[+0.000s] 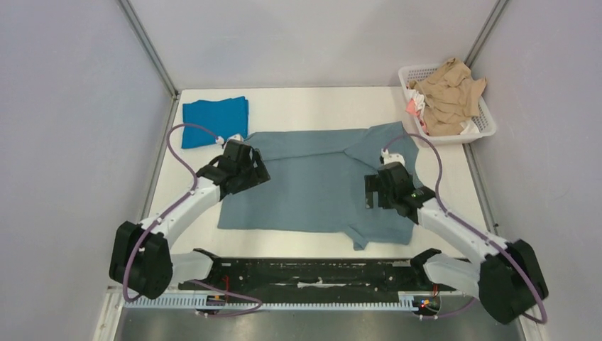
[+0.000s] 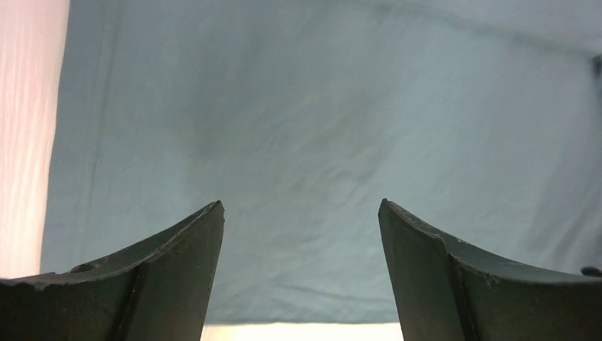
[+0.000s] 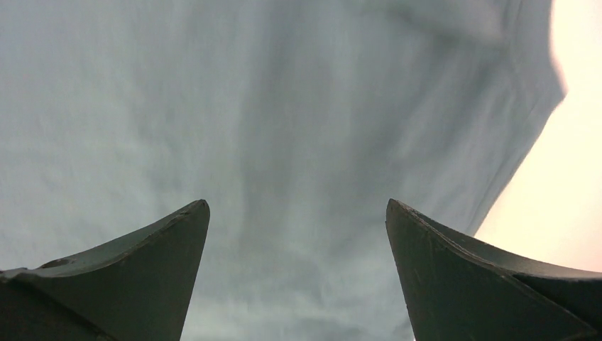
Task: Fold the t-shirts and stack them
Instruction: Grab the side of the flattened tshirt closest away from the robot with both arms
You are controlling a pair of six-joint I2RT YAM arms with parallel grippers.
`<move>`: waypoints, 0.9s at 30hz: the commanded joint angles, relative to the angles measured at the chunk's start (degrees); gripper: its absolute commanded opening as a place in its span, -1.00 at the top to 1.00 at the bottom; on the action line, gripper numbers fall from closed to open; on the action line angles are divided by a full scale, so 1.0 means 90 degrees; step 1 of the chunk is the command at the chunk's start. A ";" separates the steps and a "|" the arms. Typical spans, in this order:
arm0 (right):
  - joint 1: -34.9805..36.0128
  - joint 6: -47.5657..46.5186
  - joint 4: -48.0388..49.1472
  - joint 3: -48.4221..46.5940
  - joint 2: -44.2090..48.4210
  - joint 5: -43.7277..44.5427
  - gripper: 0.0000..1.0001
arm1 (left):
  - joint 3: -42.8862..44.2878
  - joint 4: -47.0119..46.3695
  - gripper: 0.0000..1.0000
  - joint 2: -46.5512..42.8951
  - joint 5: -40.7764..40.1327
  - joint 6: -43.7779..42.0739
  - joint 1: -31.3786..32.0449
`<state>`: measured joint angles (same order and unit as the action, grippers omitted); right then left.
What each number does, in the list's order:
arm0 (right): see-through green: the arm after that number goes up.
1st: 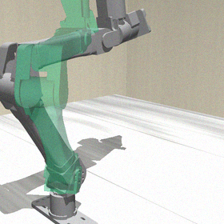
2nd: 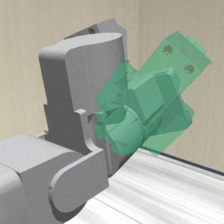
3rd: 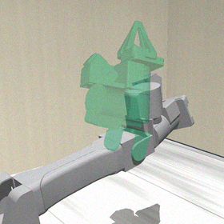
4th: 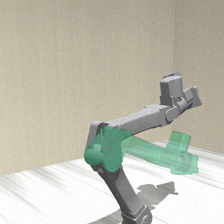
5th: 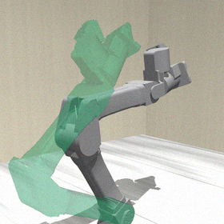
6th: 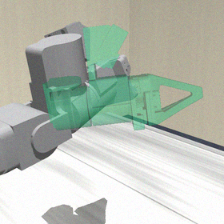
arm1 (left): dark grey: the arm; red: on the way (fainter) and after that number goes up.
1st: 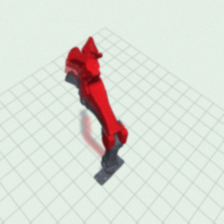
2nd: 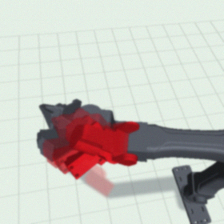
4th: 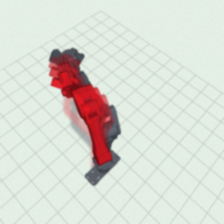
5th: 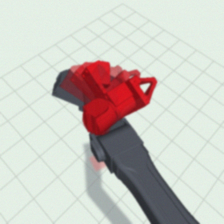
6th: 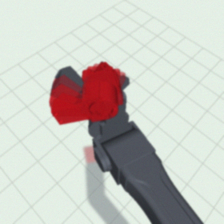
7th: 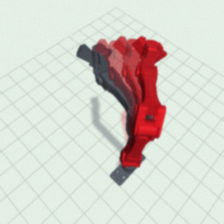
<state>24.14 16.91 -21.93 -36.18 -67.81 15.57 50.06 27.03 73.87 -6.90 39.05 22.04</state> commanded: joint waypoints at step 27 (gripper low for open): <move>0.1585 0.1767 -0.1570 0.0961 0.1103 0.0535 0.46 | -0.2476 0.1436 -0.73 -0.3523 -0.1216 0.1247 0.0257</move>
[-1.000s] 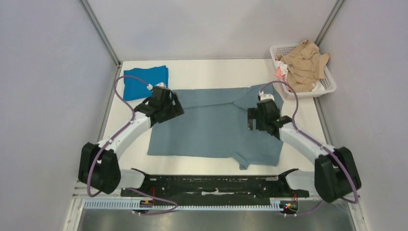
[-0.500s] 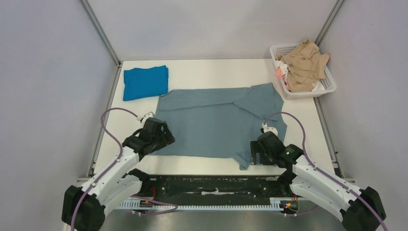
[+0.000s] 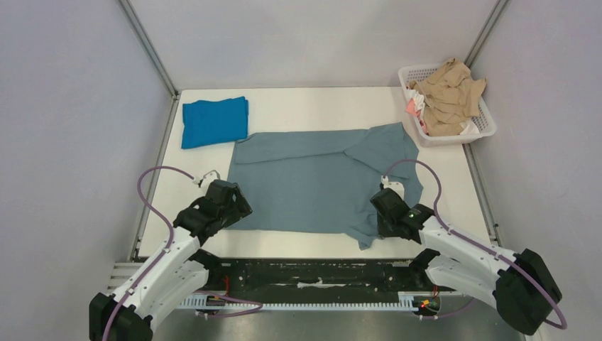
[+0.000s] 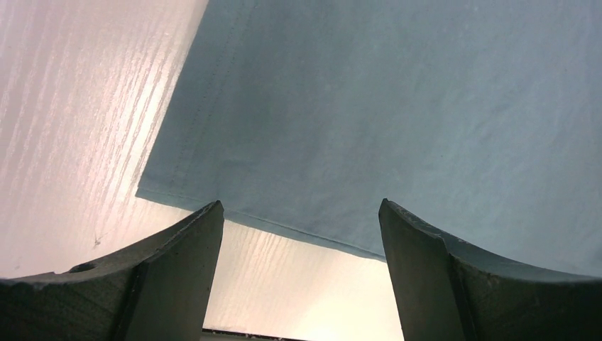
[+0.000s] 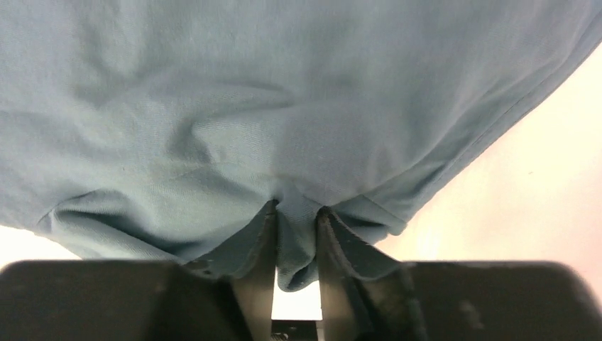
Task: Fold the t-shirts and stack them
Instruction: Grab the side of the flattened tshirt closest away from the robot with both arms
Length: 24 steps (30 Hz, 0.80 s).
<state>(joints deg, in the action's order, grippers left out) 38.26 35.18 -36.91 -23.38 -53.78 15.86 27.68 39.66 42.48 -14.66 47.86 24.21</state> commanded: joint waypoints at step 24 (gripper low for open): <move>-0.0786 -0.2079 0.0961 -0.5544 -0.4987 0.0544 -0.49 | 0.0288 0.0862 -0.74 0.0074 -0.0519 0.0858 0.0016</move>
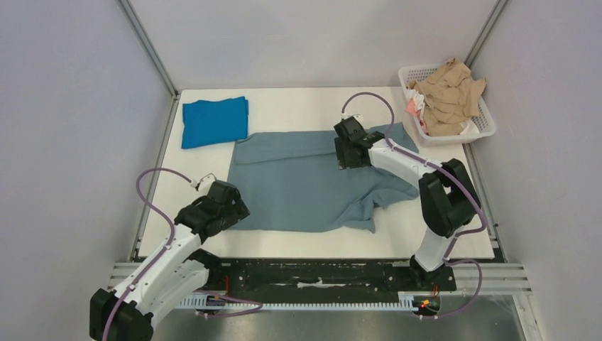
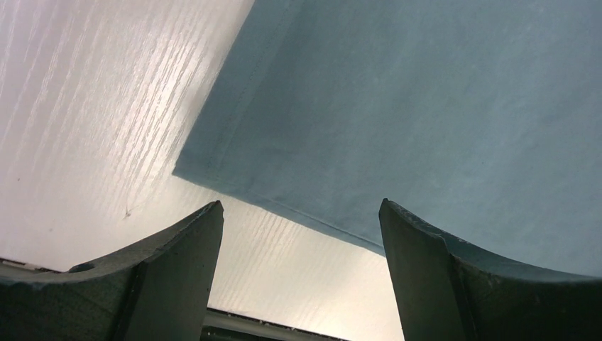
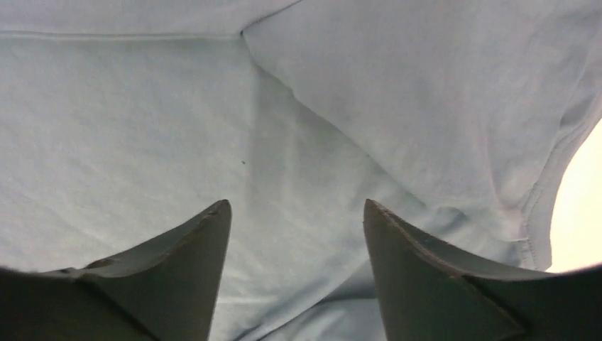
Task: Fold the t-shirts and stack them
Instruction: Grab the side of the flattened tshirt closest away from the robot with both arms
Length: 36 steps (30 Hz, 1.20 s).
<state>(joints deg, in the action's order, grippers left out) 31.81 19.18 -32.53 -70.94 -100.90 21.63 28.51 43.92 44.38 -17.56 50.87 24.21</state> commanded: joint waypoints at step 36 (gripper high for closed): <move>0.1255 0.0530 0.0446 0.5303 0.4784 -0.1502 0.50 | -0.0307 -0.1650 0.96 0.1572 -0.0913 0.1122 -0.0001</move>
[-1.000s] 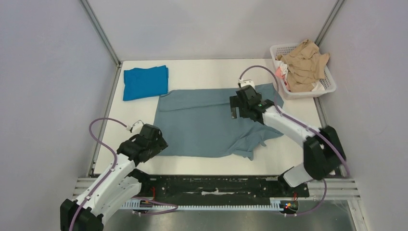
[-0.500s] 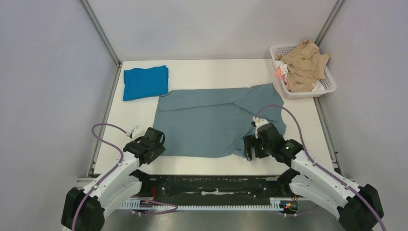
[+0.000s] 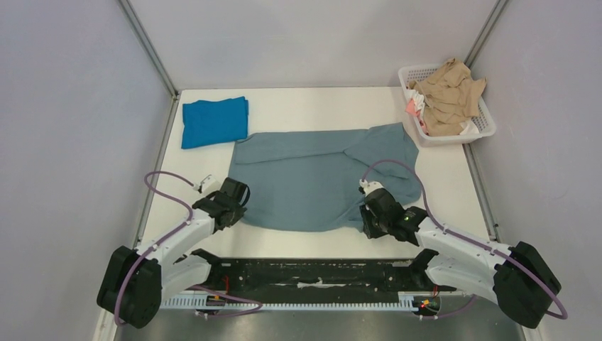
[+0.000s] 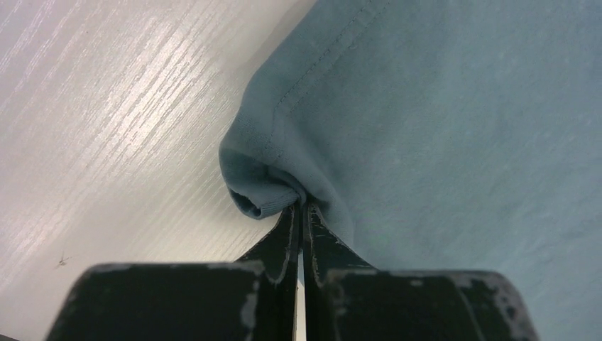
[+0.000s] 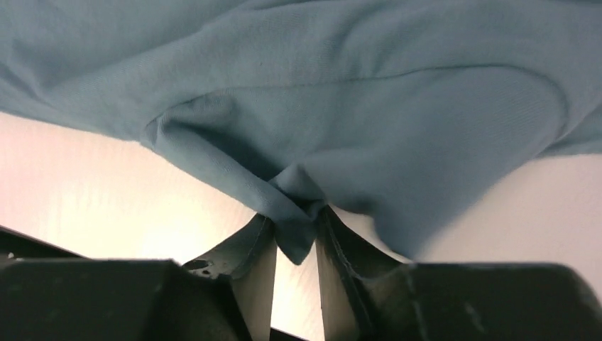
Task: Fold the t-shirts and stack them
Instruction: Grab the side of the flattened tshirt closest away from the robot with both arms
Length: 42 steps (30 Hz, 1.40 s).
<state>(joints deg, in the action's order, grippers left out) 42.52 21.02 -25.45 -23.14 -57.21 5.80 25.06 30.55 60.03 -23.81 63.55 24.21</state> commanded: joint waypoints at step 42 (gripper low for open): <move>0.0287 0.0090 -0.1246 -0.0917 -0.0929 -0.0835 0.08 | -0.0254 -0.0210 0.96 -0.1072 -0.0368 -0.0596 -0.0002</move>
<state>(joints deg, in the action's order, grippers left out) 44.80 19.20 -43.83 -32.56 -64.45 -4.23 23.03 30.26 50.70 -25.36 59.46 24.21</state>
